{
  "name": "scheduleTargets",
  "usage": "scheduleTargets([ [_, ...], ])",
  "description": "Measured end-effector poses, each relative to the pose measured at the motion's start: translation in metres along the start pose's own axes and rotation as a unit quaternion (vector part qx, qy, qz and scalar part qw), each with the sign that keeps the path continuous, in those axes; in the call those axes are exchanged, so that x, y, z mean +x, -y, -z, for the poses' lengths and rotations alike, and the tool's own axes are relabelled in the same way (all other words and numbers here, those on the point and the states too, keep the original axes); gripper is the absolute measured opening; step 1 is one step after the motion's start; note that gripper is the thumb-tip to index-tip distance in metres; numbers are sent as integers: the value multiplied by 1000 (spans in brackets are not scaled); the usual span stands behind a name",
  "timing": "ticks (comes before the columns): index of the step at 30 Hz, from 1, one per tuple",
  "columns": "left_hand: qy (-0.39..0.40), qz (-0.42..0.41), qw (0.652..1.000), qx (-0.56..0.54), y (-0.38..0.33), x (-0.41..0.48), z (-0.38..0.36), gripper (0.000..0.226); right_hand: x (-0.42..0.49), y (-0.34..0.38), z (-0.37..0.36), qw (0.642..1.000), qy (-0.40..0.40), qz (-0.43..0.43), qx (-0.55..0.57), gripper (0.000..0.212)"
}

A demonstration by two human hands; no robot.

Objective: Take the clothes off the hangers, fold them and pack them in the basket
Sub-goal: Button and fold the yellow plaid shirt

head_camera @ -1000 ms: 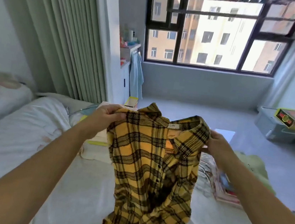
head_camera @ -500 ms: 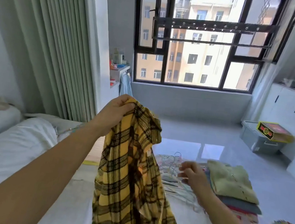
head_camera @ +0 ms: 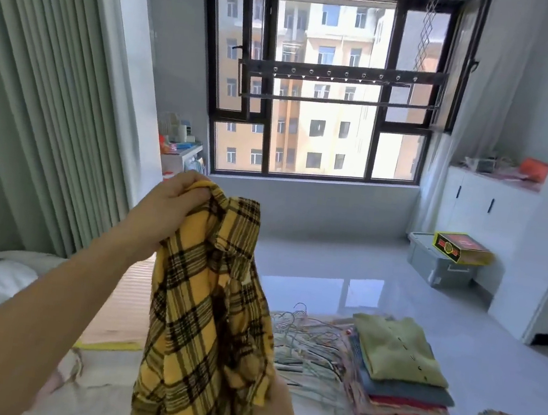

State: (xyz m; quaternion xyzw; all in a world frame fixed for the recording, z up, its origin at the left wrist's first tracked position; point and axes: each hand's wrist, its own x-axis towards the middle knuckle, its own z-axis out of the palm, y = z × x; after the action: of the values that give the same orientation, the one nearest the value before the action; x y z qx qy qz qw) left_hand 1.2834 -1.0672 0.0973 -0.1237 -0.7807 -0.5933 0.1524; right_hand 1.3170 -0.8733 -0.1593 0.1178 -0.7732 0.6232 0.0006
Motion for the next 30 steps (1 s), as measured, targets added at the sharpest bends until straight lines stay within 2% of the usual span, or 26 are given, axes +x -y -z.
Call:
scheduleTargets([
  [2, -3, 10, 1000, -8, 4, 2, 20, 21, 8, 21, 6, 998, -50, -24, 42, 42],
  [4, 7, 29, 999, -17, 14, 0, 39, 25, 18, 44, 26, 991, -108, -7, 77, 26],
  [7, 50, 69, 996, -17, 35, -8, 60, 29, 27, 79, 63, 991, -116, 44, 57, 17],
  [9, 91, 104, 990, -38, 51, -18, 70, 5, 34, 91, 84, 993, -108, 43, 17, 18],
  [12, 158, 199, 966, -41, 83, -33, 76, 70, 48, 103, 104, 993, -90, 20, -79, 15],
  [14, 212, 259, 942, -34, 102, -46, 68, 89, 55, 111, 112, 990, -62, 6, -125, 12],
  [16, 235, 296, 926, -14, 117, -56, 55, 90, 59, 119, 116, 991, -23, -13, -131, 18],
  [20, 179, 277, 939, -99, 129, -58, 40, 85, 60, 124, 130, 995, 18, -71, -63, 17],
  [23, 111, 213, 960, -146, 125, -50, 44, 82, 64, 124, 148, 993, -4, -113, 36, 19],
  [25, 88, 165, 969, -159, 120, -46, 46, 78, 67, 125, 155, 988, 1, -144, 56, 24],
  [28, 90, 131, 967, -197, 115, -46, 42, 71, 67, 124, 156, 978, 41, -192, -70, 22],
  [30, 119, 152, 960, -204, 118, -49, 38, 69, 64, 120, 155, 963, 68, -221, -138, 22],
])
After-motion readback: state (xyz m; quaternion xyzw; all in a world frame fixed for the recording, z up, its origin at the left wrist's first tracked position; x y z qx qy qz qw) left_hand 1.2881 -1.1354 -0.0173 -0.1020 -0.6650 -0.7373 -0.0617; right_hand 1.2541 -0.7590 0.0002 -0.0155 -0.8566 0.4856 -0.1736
